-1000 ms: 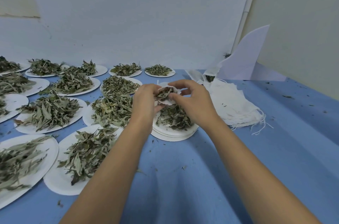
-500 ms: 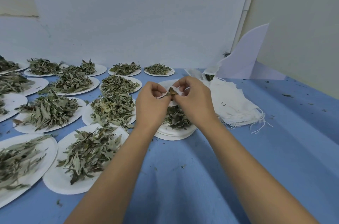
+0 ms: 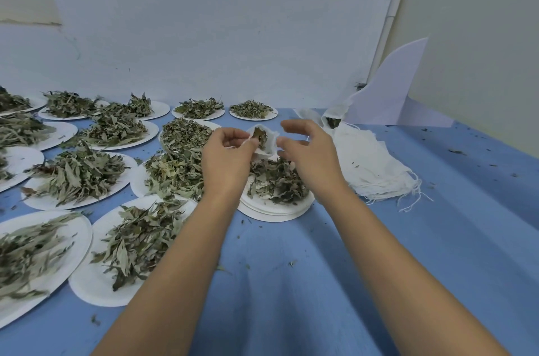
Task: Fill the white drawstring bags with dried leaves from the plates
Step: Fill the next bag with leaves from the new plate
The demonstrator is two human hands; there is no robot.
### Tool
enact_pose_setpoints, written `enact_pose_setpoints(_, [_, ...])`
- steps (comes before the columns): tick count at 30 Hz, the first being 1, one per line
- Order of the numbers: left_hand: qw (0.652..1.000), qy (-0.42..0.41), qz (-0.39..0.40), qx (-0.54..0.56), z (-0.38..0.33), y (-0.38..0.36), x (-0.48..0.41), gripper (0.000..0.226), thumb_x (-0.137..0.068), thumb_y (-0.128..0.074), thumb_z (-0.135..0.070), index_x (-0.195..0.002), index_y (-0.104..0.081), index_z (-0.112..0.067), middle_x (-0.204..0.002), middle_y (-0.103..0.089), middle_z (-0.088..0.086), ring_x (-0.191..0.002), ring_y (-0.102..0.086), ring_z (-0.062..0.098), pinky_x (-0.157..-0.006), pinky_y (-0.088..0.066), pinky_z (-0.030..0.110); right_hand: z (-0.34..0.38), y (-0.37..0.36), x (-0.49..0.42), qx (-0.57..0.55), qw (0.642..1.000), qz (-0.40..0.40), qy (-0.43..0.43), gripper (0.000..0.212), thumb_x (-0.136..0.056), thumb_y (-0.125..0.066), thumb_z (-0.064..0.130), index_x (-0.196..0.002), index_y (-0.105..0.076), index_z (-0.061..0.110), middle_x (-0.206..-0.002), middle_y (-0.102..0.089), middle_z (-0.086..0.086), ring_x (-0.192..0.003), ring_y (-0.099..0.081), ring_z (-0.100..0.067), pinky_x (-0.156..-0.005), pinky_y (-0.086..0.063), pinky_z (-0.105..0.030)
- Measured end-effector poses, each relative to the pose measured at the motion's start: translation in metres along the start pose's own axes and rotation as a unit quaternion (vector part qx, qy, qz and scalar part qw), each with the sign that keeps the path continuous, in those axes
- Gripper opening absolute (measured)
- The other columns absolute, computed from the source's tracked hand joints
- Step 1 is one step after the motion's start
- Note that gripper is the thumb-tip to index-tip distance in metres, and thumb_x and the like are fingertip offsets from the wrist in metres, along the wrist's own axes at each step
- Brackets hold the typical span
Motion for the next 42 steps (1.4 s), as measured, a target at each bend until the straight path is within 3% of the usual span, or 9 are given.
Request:
enact_pose_setpoints(3, [0.999, -0.021, -0.033, -0.001, -0.002, 0.002, -0.002, 0.013, -0.086, -0.067, -0.009, -0.079, -0.060, -0.017, -0.081, -0.060, 0.000, -0.087, -0.064, 0.025, -0.078, -0.058, 0.036, -0.005, 0.012, -0.004, 0.102, 0.994, -0.021, -0.026, 0.025, -0.086, -0.055, 0.009, -0.106, -0.064, 0.022, -0.111, -0.063, 0.008, -0.096, -0.064, -0.014, -0.093, -0.049, -0.035])
enact_pose_setpoints(8, [0.998, -0.042, -0.049, 0.011, -0.008, 0.002, -0.001, 0.013, -0.087, -0.067, -0.011, -0.079, -0.060, -0.019, -0.081, -0.063, -0.004, -0.085, -0.068, 0.024, -0.085, -0.055, 0.046, -0.006, 0.022, -0.007, 0.384, 0.903, 0.182, -0.059, 0.058, -0.083, -0.065, 0.039, -0.138, -0.045, 0.034, -0.144, -0.041, -0.001, -0.134, -0.020, -0.027, -0.094, -0.027, -0.031])
enact_pose_setpoints(10, [0.998, -0.041, -0.051, 0.019, -0.008, 0.003, -0.001, 0.013, -0.087, -0.067, -0.011, -0.080, -0.060, -0.019, -0.084, -0.065, 0.000, -0.087, -0.069, 0.030, -0.085, -0.055, 0.047, -0.006, 0.022, -0.006, 0.408, 0.879, 0.238, -0.064, 0.070, -0.081, -0.070, 0.042, -0.143, -0.037, 0.036, -0.150, -0.035, 0.000, -0.137, -0.024, -0.026, -0.101, -0.029, -0.033])
enact_pose_setpoints(12, [0.998, -0.037, -0.052, 0.018, -0.008, 0.004, -0.002, 0.011, -0.087, -0.067, -0.011, -0.081, -0.061, -0.018, -0.088, -0.066, 0.004, -0.088, -0.068, 0.031, -0.086, -0.054, 0.047, -0.009, 0.021, -0.006, 0.419, 0.873, 0.242, -0.055, 0.070, -0.081, -0.072, 0.036, -0.143, -0.039, 0.034, -0.145, -0.042, -0.001, -0.130, -0.038, -0.021, -0.092, -0.035, -0.025])
enact_pose_setpoints(16, [0.998, -0.034, -0.047, 0.010, -0.005, 0.004, -0.001, 0.010, -0.087, -0.066, -0.011, -0.082, -0.061, -0.018, -0.088, -0.066, 0.003, -0.087, -0.069, 0.029, -0.086, -0.054, 0.045, -0.016, 0.016, -0.006, 0.449, 0.870, 0.202, -0.003, 0.052, -0.080, -0.075, 0.025, -0.130, -0.058, 0.027, -0.134, -0.056, 0.002, -0.119, -0.051, -0.018, -0.078, -0.034, -0.018])
enact_pose_setpoints(21, [0.998, -0.027, -0.047, 0.016, -0.005, 0.003, -0.001, 0.011, -0.088, -0.066, -0.011, -0.082, -0.061, -0.018, -0.084, -0.063, 0.000, -0.088, -0.068, 0.030, -0.086, -0.055, 0.044, -0.025, 0.012, -0.005, 0.476, 0.855, 0.202, 0.050, 0.033, -0.083, -0.072, 0.021, -0.116, -0.069, 0.021, -0.117, -0.067, -0.003, -0.110, -0.056, -0.019, -0.086, -0.043, -0.025])
enact_pose_setpoints(32, [0.997, -0.038, -0.071, 0.013, -0.004, 0.006, -0.004, 0.012, -0.088, -0.066, -0.012, -0.081, -0.060, -0.021, -0.085, -0.065, 0.000, -0.089, -0.067, 0.029, -0.084, -0.056, 0.043, -0.027, 0.013, -0.005, 0.429, 0.888, 0.138, 0.088, 0.026, -0.085, -0.059, 0.004, -0.101, -0.076, 0.016, -0.100, -0.073, -0.002, -0.091, -0.064, -0.019, -0.079, -0.048, -0.025])
enact_pose_setpoints(38, [0.990, -0.094, -0.084, -0.069, -0.002, 0.007, -0.003, 0.015, -0.089, -0.064, -0.017, -0.080, -0.057, -0.026, -0.095, -0.063, 0.002, -0.077, -0.054, 0.008, -0.069, -0.044, 0.019, -0.010, 0.028, -0.010, 0.296, 0.951, 0.042, 0.083, 0.016, -0.081, -0.067, 0.006, -0.090, -0.078, 0.014, -0.073, -0.068, 0.010, -0.067, -0.061, 0.001, -0.065, -0.041, -0.001])
enact_pose_setpoints(42, [0.981, -0.113, -0.060, -0.147, 0.003, 0.007, -0.001, 0.007, -0.089, -0.064, -0.018, -0.085, -0.060, -0.021, -0.096, -0.059, 0.003, -0.073, -0.047, 0.005, -0.067, -0.038, 0.016, 0.000, 0.033, -0.008, 0.155, 0.986, 0.053, 0.033, 0.013, -0.079, -0.073, 0.012, -0.084, -0.077, 0.023, -0.069, -0.070, 0.014, -0.070, -0.065, 0.000, -0.068, -0.048, -0.006])
Point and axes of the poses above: each hand's wrist, its own x-axis away from the middle knuckle, its own y-axis out of the back of the hand, z = x × y, the point moved 1 cm from there along -x, towards the middle knuckle
